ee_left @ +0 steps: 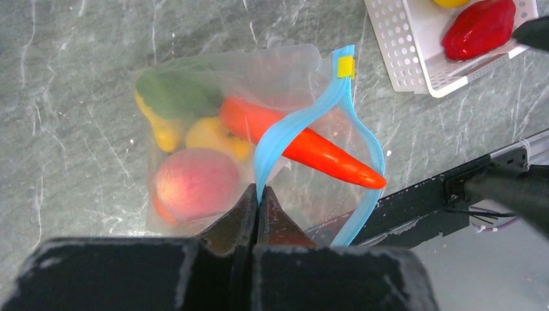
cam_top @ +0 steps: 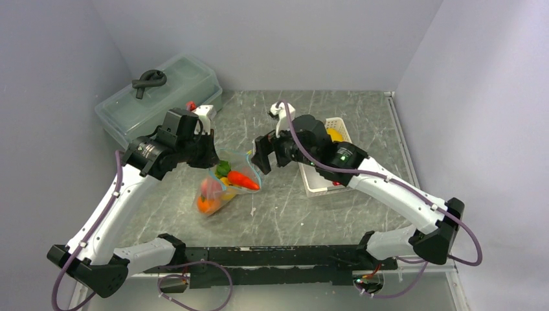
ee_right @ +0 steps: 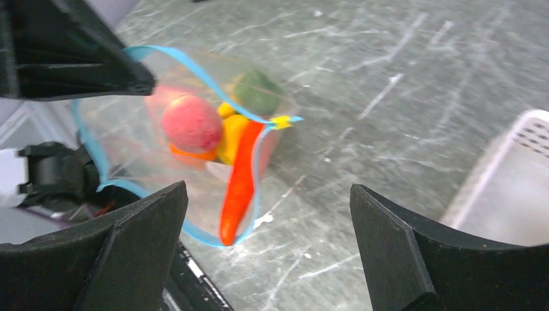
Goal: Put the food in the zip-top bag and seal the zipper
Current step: Place the fake fruit in the zipper food storage bag, then pick up the fake fruit from the bin.
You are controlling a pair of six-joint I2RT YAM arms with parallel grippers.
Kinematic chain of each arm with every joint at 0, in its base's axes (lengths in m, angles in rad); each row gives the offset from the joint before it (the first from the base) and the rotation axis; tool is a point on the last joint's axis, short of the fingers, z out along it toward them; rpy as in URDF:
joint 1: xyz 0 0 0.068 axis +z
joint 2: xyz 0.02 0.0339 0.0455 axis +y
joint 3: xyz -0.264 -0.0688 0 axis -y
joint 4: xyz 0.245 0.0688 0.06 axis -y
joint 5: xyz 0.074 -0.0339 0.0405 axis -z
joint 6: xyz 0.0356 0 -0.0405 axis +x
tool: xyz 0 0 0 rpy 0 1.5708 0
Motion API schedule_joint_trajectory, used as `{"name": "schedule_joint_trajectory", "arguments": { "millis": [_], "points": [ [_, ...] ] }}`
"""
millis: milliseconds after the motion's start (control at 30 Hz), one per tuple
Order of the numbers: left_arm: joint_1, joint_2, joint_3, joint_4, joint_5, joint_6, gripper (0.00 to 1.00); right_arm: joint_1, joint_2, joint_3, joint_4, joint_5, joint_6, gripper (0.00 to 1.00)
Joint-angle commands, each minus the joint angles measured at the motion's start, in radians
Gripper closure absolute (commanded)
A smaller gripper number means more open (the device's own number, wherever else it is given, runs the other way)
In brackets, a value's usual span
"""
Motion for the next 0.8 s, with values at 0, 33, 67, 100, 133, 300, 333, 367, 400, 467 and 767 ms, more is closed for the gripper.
{"name": "schedule_joint_trajectory", "arguments": {
  "millis": [0,33,67,100,133,300,333,367,400,467,767],
  "points": [
    [-0.003,-0.026,0.026,0.048,-0.005,0.003,1.00,-0.039,-0.055,-0.004,-0.064,0.166,0.000,0.00],
    [-0.003,-0.027,0.025,0.048,-0.005,0.004,1.00,-0.053,-0.058,-0.003,-0.086,0.177,0.003,0.00],
    [-0.002,-0.027,0.024,0.050,-0.003,0.004,1.00,-0.067,-0.060,-0.003,-0.102,0.185,0.008,0.00],
    [-0.002,-0.028,0.023,0.050,-0.003,0.004,1.00,-0.089,-0.065,-0.005,-0.120,0.195,0.015,0.00],
    [-0.002,-0.029,0.023,0.050,-0.002,0.005,1.00,-0.108,-0.070,-0.009,-0.134,0.200,0.022,0.00],
    [-0.003,-0.030,0.020,0.050,-0.001,0.008,1.00,-0.205,-0.095,-0.047,-0.197,0.224,0.045,0.00],
    [-0.002,-0.030,0.020,0.050,0.000,0.009,1.00,-0.227,-0.097,-0.053,-0.211,0.229,0.052,0.00],
    [-0.003,-0.030,0.021,0.049,-0.001,0.010,1.00,-0.246,-0.097,-0.057,-0.229,0.238,0.060,0.00],
    [-0.002,-0.030,0.020,0.048,-0.002,0.011,1.00,-0.268,-0.096,-0.060,-0.251,0.251,0.068,0.01],
    [-0.003,-0.032,0.019,0.048,-0.004,0.013,1.00,-0.306,-0.083,-0.064,-0.296,0.272,0.084,0.01],
    [-0.002,-0.030,0.013,0.056,-0.002,0.020,1.00,-0.438,-0.062,-0.187,-0.297,0.291,0.118,0.05]
  ]
}}
